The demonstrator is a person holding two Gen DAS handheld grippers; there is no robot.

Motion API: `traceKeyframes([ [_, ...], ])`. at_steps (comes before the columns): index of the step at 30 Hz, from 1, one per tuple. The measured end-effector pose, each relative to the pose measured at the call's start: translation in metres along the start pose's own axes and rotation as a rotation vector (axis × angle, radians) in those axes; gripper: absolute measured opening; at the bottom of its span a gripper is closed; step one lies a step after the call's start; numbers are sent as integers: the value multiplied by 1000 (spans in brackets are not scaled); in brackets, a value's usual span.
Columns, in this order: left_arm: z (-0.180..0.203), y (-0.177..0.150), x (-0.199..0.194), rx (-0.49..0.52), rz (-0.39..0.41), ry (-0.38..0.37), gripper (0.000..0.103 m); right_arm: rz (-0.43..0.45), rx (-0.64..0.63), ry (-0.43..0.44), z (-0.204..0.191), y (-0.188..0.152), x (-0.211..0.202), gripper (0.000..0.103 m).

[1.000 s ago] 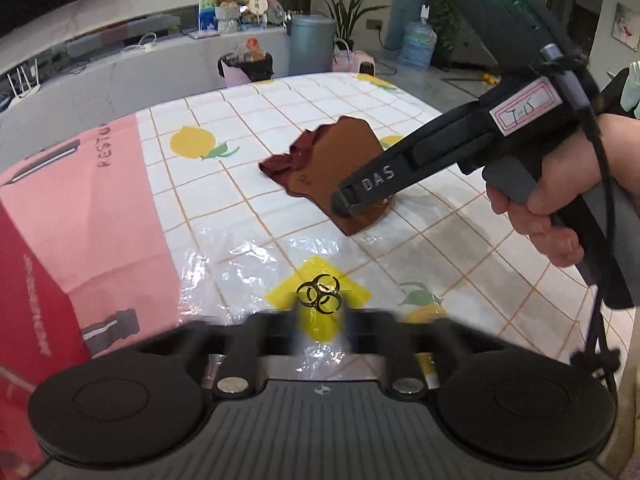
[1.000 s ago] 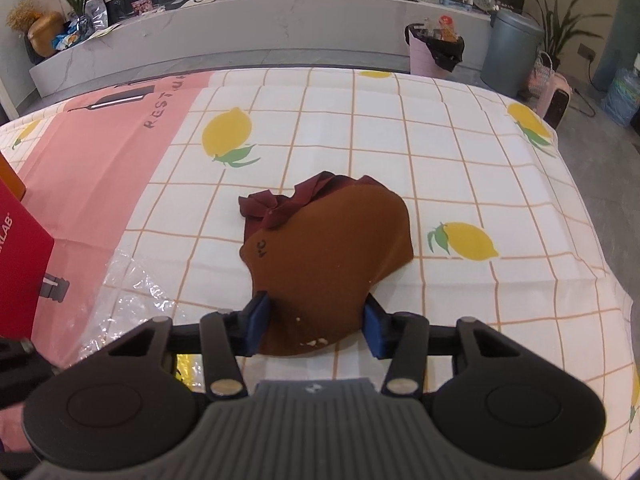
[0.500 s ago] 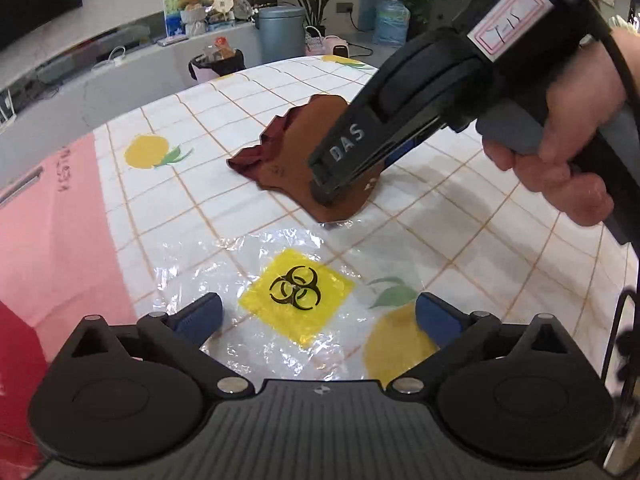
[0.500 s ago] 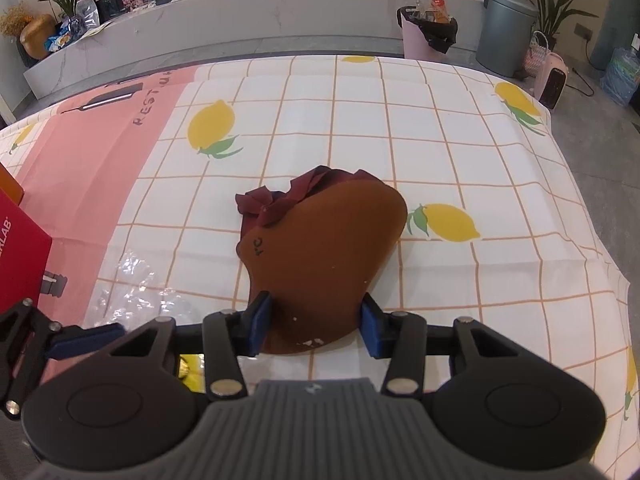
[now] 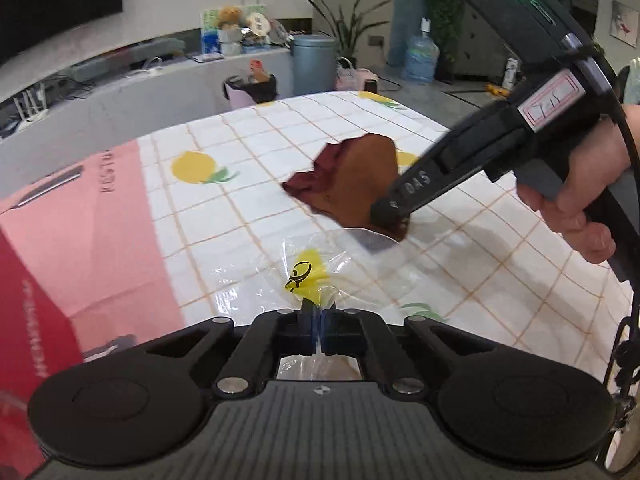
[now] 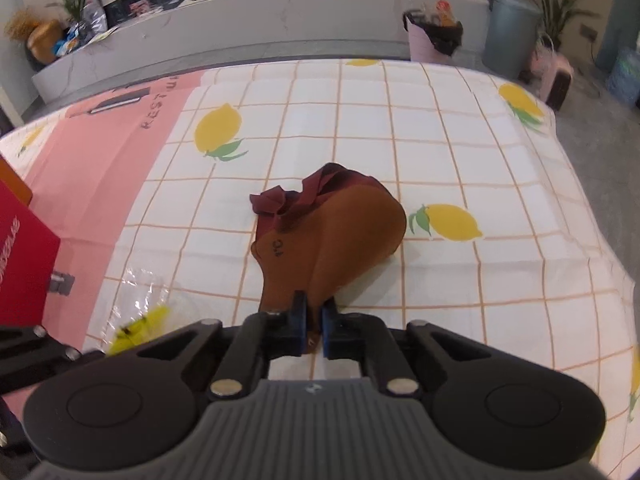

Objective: Organize soft objects
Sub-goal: 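Lift and carry the brown cloth and plastic bag over the orange box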

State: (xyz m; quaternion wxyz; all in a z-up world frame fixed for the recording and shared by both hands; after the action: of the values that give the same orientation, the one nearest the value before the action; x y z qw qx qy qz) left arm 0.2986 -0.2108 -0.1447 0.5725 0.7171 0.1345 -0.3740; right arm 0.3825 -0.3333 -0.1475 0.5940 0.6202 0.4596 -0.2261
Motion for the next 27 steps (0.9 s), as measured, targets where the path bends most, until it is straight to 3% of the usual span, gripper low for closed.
traceKeyframes([
  [7,-17,6,-18,-53,19,32,1,28,-16,-30,-12,1,-10,2],
  [17,-48,19,-70,-73,86,57,1,104,-43,-66,-51,12,-61,2],
  [22,-66,34,-99,-118,135,81,1,173,-46,-34,-86,23,-92,2],
  [27,-97,46,-134,-179,172,106,1,248,-103,59,-154,46,-123,2],
])
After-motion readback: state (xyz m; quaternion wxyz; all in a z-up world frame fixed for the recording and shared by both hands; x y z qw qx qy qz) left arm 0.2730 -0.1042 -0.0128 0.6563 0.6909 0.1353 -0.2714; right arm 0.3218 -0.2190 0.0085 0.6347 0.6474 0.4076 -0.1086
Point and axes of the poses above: each gripper's, at about its wrist camera, not at the fingertips, and x roughly the way its jaws point, z to its right, y to its top, the point moved 8 cm from there along x, roughly the way its jaws point, and after that the axes turned 9 degrees about y, right-handed, at the moved point
